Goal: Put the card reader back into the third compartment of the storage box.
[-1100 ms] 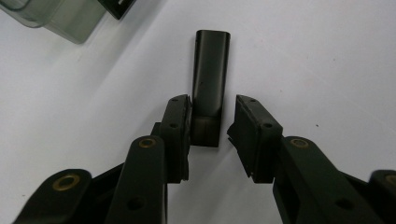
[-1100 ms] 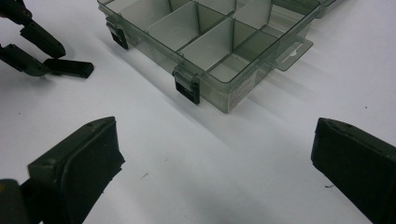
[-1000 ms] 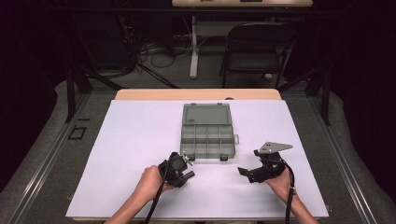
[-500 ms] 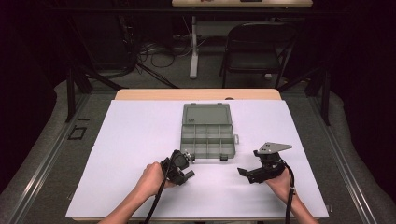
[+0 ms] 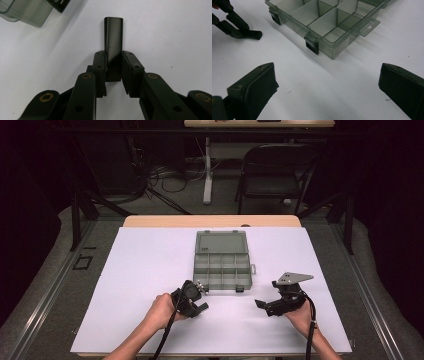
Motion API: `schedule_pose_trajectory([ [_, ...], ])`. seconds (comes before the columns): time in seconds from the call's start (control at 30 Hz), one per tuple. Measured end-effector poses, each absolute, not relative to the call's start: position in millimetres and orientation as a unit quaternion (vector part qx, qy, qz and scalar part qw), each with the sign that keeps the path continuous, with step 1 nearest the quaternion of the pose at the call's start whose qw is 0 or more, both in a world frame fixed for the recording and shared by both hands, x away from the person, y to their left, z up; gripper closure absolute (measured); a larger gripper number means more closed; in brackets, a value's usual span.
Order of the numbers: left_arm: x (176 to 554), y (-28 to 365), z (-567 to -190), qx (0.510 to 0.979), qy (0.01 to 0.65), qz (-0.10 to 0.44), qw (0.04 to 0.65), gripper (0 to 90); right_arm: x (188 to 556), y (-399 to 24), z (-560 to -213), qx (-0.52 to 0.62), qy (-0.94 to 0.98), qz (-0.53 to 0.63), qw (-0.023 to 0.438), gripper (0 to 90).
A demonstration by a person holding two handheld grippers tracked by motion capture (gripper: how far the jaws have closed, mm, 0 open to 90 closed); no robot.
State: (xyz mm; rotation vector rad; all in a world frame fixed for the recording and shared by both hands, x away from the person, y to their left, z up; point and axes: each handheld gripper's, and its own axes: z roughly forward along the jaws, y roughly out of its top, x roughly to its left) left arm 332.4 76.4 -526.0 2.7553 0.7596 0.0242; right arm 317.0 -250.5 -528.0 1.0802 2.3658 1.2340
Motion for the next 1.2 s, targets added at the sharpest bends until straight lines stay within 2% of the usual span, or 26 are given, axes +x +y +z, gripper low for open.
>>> schedule_pose_trajectory([
  [0.2,332,75,-527,0.956,0.262,0.015,0.133,72.5,317,-250,-528,0.371,0.816,0.424,0.13,0.7],
  [0.33,331,70,-527,0.959,0.255,0.028,0.119,60.7,317,-250,-528,0.371,0.816,0.424,0.129,0.7],
  [0.73,331,61,-526,0.967,0.235,0.02,0.093,72.3,317,-249,-528,0.367,0.817,0.425,0.127,0.8],
  [1.2,331,72,-526,0.961,0.245,0.014,0.13,72.9,317,-249,-528,0.367,0.819,0.424,0.126,0.8],
])
